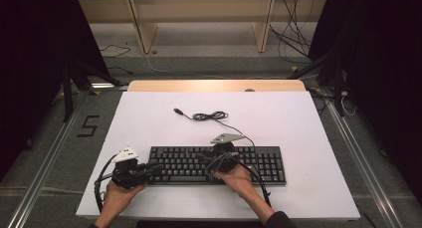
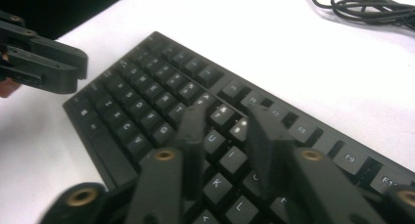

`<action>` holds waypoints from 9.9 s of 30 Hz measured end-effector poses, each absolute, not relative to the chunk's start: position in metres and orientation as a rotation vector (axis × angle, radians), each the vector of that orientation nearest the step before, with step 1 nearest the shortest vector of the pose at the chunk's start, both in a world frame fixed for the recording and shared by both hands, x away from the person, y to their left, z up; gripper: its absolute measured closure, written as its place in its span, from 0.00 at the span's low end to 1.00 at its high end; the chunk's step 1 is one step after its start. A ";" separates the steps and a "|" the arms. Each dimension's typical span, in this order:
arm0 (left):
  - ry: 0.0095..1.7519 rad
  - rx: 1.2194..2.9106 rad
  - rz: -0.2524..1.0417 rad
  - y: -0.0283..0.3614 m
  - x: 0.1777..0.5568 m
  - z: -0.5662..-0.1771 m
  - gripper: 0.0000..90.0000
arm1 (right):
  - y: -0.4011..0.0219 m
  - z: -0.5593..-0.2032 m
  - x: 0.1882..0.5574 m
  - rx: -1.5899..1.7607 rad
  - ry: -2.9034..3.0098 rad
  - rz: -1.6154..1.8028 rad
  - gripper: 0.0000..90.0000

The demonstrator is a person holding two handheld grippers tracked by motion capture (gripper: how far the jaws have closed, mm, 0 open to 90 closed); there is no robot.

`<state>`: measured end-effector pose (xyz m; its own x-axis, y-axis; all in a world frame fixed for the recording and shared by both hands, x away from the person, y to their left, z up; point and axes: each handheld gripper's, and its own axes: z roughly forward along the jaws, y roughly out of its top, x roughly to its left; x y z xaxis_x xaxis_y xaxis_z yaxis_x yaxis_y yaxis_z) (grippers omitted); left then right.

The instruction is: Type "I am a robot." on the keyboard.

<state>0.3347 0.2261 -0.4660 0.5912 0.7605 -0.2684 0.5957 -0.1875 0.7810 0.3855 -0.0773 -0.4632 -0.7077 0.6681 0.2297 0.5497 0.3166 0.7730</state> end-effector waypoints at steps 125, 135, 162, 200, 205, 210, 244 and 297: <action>1.109 1.779 0.264 0.228 0.342 -0.468 0.64 | -0.094 -0.457 0.350 1.053 2.465 1.436 0.44; 1.129 1.874 0.275 0.224 0.348 -0.476 0.90 | -0.098 -0.453 0.350 1.046 2.421 1.451 0.40; 1.166 1.951 0.248 0.218 0.357 -0.487 0.99 | -0.099 -0.453 0.351 1.053 2.409 1.447 0.37; 1.055 1.795 0.280 0.220 0.338 -0.466 0.40 | -0.092 -0.458 0.352 1.026 2.414 1.438 0.39; 1.054 1.789 0.279 0.220 0.338 -0.466 0.39 | -0.089 -0.460 0.353 1.017 2.423 1.430 0.43; 1.047 1.784 0.285 0.221 0.337 -0.465 0.38 | -0.086 -0.462 0.355 1.020 2.439 1.408 0.51; 1.015 1.766 0.284 0.219 0.334 -0.463 0.34 | -0.069 -0.481 0.357 1.007 2.537 1.259 1.00; 1.029 1.763 0.296 0.223 0.336 -0.463 0.33 | -0.074 -0.465 0.342 0.971 2.520 1.441 0.49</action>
